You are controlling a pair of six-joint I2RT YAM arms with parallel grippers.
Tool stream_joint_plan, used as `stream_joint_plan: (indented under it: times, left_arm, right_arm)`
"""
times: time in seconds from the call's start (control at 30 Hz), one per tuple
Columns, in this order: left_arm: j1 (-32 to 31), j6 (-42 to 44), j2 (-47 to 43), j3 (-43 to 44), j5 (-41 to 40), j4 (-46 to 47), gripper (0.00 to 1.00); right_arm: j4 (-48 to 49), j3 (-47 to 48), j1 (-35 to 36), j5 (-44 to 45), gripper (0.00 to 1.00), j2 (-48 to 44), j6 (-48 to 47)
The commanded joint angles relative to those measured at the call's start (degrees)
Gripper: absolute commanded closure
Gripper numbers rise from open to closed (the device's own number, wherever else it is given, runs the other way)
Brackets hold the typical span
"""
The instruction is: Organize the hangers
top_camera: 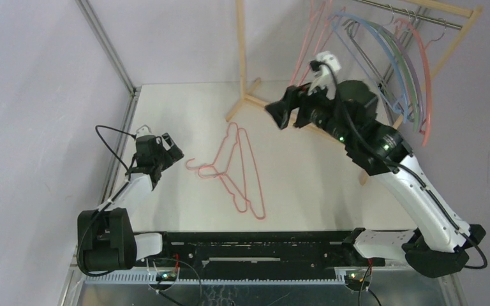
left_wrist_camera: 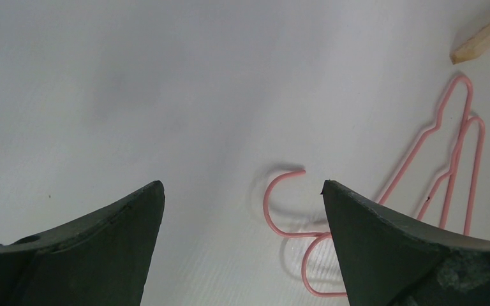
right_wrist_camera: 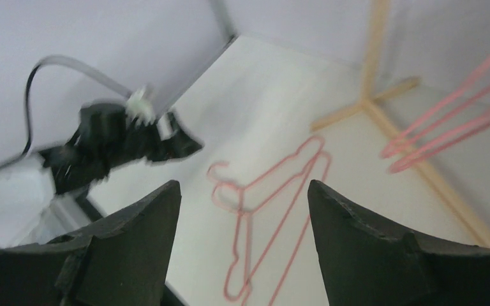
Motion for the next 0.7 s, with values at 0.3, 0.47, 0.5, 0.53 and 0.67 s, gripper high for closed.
stream_joint_plan:
  times: [0.3,0.47,0.5,0.53,0.67]
  left_arm:
    - [0.38,-1.92,-0.41,2.37,0.25,1.66,0.01]
    - [0.34,-2.26,-1.32,1.39,0.10,1.63,0.01]
    - [0.35,-2.35,-1.43,1.27,0.07,1.68,0.01]
    - [0.38,-2.45,-1.58,1.11,0.09,1.76,0.01]
    - [0.37,-2.60,-1.79,0.82,-0.07,2.06,0.01]
  right_arm:
    - [1.67,-15.03,11.58,-12.06,0.31,15.03,-5.00]
    - [3.65,-13.29,12.40,-12.20,0.39,24.76,-6.91]
    - [3.32,-12.42,12.95,-11.54,0.40,26.58,-7.75]
    - [2.92,-11.06,13.51,-10.96,0.41,28.46,-8.43]
    - [3.29,-8.97,15.27,-10.50,0.41,34.29,-9.24]
